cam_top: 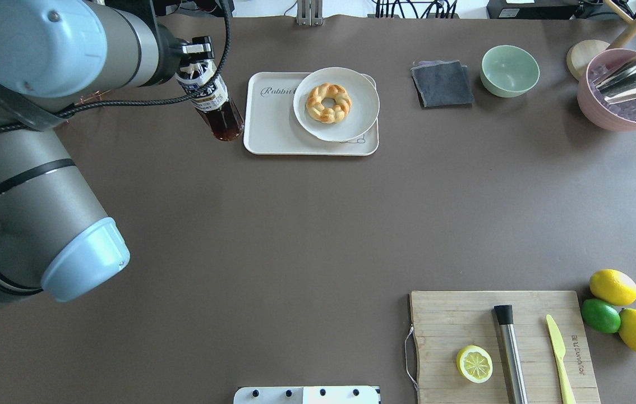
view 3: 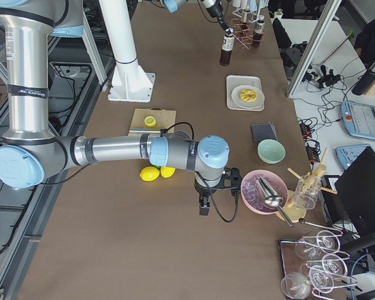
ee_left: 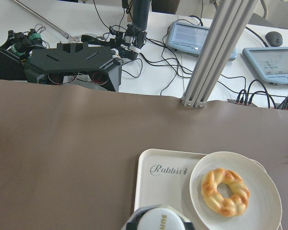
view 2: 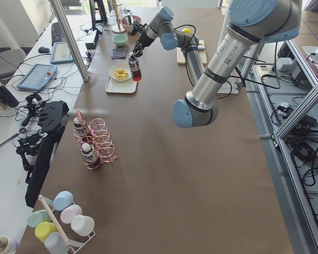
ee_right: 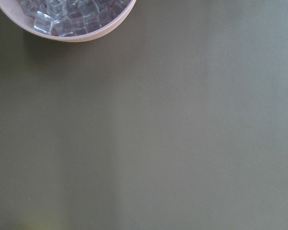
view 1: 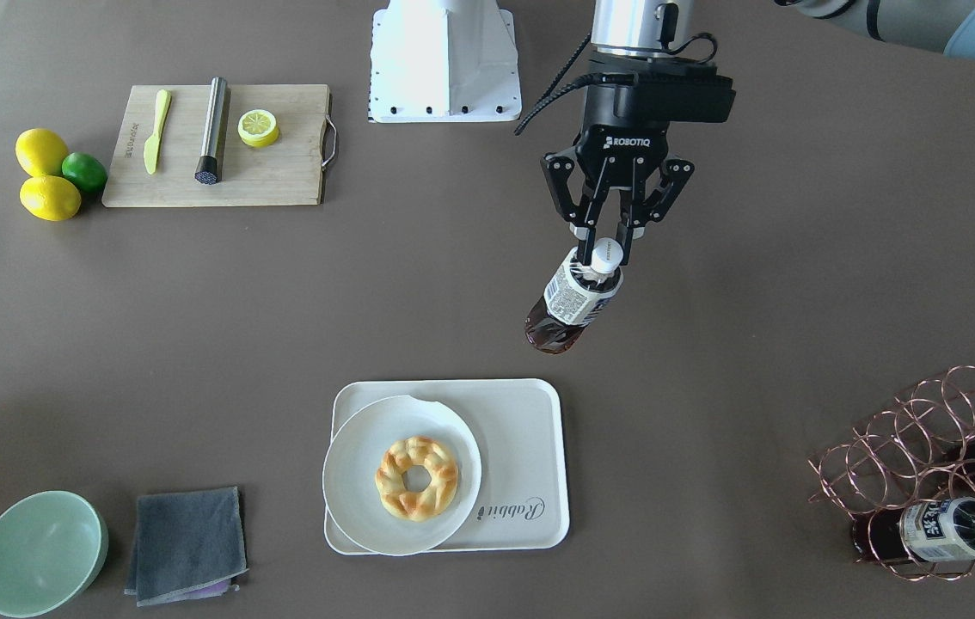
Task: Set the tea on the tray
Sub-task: 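Lift the tea bottle out of the rack with the left gripper, then carry the bottle with the left gripper and lower it in front of the tray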
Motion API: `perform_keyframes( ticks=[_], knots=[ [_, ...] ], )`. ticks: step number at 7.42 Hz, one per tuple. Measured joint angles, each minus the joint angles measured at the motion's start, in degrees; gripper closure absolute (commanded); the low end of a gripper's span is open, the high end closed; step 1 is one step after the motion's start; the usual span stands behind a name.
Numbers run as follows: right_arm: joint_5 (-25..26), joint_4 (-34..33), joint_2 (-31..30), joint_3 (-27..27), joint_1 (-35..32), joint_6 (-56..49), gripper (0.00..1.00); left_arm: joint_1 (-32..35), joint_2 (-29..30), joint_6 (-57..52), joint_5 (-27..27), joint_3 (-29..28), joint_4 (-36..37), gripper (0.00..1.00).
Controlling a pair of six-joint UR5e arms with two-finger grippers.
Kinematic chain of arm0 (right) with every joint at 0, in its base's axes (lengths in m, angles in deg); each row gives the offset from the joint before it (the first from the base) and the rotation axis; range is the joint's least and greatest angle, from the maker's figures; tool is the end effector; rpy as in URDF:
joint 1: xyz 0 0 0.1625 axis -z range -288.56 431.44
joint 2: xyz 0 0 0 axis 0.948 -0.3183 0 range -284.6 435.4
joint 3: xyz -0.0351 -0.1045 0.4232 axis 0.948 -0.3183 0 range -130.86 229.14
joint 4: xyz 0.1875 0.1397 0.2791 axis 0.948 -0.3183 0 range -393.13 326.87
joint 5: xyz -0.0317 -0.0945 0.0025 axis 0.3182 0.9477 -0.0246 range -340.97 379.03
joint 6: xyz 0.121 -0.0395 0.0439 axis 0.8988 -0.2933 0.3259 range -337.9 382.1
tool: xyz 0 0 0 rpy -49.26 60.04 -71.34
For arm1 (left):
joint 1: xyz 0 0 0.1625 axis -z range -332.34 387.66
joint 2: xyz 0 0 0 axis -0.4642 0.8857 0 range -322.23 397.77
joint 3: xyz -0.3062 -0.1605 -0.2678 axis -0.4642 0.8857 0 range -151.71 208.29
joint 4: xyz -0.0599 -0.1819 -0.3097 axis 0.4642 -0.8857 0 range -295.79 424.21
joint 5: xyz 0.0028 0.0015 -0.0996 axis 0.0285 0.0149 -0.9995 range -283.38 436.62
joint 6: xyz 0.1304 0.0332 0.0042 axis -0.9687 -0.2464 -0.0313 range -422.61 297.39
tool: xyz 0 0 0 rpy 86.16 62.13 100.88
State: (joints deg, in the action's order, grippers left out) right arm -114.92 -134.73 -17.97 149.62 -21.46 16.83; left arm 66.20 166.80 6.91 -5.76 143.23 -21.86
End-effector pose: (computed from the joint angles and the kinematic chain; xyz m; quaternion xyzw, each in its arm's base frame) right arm 0.0601 -0.3998 0.6616 -0.0096 -0.3755 -0.0045 0.9267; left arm 0.3669 -0.4855 0.1780 0.2960 0.4062 -0.1684 0.8480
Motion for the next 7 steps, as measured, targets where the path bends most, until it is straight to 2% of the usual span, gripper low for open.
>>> perform_keyframes(
  ticks=[4, 7],
  knots=[
    [0.1, 0.0, 0.1, -0.1, -0.2, 0.0, 0.00, -10.0, 5.2, 2.6, 9.0, -3.1, 0.4, 1.00],
    [0.1, 0.0, 0.0, -0.1, -0.5, 0.0, 0.00, -16.2, 5.7, 3.6, 16.9, -4.1, 0.3, 1.00]
  ],
)
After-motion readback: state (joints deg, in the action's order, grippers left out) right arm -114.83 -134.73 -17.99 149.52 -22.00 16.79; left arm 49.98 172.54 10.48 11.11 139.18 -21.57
